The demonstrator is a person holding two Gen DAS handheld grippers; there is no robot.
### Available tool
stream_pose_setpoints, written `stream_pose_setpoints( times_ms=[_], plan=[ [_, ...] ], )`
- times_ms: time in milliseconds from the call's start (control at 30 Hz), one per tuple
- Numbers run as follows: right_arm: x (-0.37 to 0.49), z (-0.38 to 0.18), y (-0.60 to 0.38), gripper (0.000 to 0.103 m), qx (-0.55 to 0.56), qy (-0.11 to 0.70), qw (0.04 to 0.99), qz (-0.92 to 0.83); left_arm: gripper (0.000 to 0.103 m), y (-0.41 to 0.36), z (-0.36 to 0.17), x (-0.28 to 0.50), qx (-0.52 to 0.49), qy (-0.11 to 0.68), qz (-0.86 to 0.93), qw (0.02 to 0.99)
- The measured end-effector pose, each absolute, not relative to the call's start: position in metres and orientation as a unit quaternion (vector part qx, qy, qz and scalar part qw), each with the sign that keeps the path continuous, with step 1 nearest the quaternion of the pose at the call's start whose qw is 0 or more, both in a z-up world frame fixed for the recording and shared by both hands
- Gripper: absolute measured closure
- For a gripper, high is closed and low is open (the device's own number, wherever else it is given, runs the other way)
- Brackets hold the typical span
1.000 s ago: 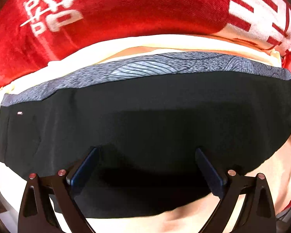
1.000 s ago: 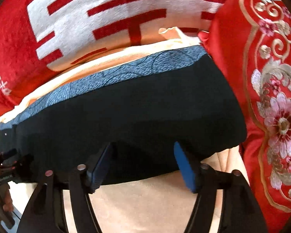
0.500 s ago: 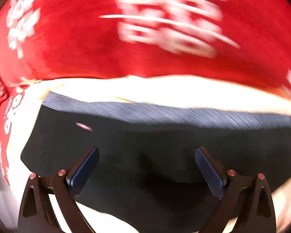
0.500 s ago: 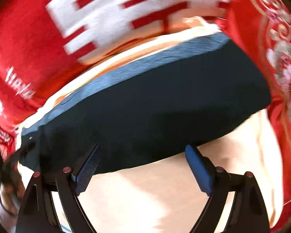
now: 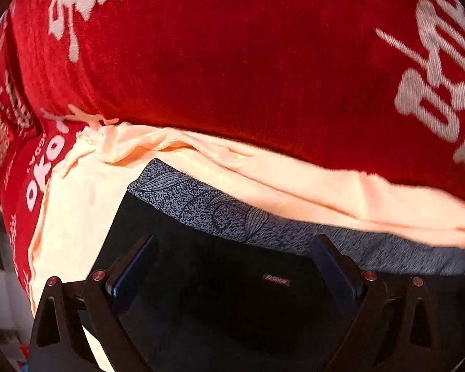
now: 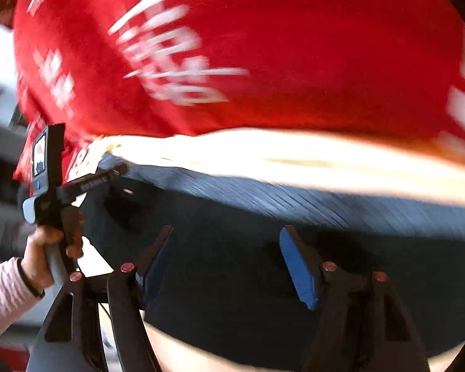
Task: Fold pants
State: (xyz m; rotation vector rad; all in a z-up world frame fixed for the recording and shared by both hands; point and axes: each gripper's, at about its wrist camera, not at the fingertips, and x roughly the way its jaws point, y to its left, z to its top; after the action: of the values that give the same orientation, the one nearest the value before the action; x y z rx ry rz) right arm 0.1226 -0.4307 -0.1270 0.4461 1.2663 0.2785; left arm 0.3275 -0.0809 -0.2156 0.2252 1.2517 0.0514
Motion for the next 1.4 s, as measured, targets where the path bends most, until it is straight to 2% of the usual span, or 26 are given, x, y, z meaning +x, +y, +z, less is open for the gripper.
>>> stream_pose_setpoints(
  times_ms=[67,100,167,267,300,333,367,500,600,667,733,967,1133,1400],
  plan=[
    [0.151,-0.137,-0.399,0.032,0.191,0.596,0.764,0.158,0.003,-0.092,-0.217,0.323,0.114,0.583,0.017,0.804],
    [0.163,-0.143,-0.383,0.035,0.187,0.603,0.756,0.174,0.003,-0.09,-0.222,0.323,0.116,0.585,0.018,0.803],
    [0.176,-0.16,-0.359,0.063,0.183,0.621,0.736,0.198,0.003,-0.086,-0.232,0.327,0.116,0.589,0.029,0.799],
    [0.188,-0.191,-0.333,0.073,0.157,0.664,0.712,0.165,0.003,-0.073,-0.245,0.335,0.084,0.594,0.037,0.799],
    [0.191,-0.197,-0.332,0.08,0.156,0.659,0.721,0.148,0.003,-0.074,-0.246,0.336,0.089,0.59,0.039,0.802],
    [0.194,-0.2,-0.332,0.091,0.157,0.66,0.721,0.139,0.003,-0.077,-0.248,0.338,0.101,0.585,0.041,0.803],
    [0.198,-0.203,-0.334,0.097,0.159,0.66,0.724,0.123,0.003,-0.079,-0.25,0.342,0.115,0.582,0.042,0.804],
    [0.206,-0.199,-0.332,0.096,0.152,0.657,0.731,0.102,0.003,-0.069,-0.245,0.353,0.088,0.59,0.051,0.801],
    [0.199,-0.183,-0.337,0.083,0.162,0.651,0.735,0.094,0.003,-0.056,-0.228,0.346,0.085,0.589,0.042,0.802],
    [0.187,-0.169,-0.339,0.063,0.174,0.649,0.733,0.107,0.003,-0.048,-0.218,0.33,0.104,0.585,0.034,0.804],
    [0.168,-0.156,-0.34,0.054,0.183,0.645,0.733,0.113,0.003,-0.039,-0.213,0.312,0.12,0.586,0.034,0.801],
    [0.079,-0.144,-0.339,0.053,0.29,0.659,0.681,0.136,0.003,0.005,-0.231,0.273,0.102,0.608,0.041,0.786],
    [0.03,-0.173,-0.327,0.053,0.37,0.672,0.63,0.12,0.0,0.007,-0.238,0.275,0.113,0.599,0.035,0.792],
    [0.015,-0.176,-0.333,0.054,0.463,0.612,0.632,0.106,0.0,0.012,-0.236,0.273,0.102,0.601,0.019,0.792]
  ],
)
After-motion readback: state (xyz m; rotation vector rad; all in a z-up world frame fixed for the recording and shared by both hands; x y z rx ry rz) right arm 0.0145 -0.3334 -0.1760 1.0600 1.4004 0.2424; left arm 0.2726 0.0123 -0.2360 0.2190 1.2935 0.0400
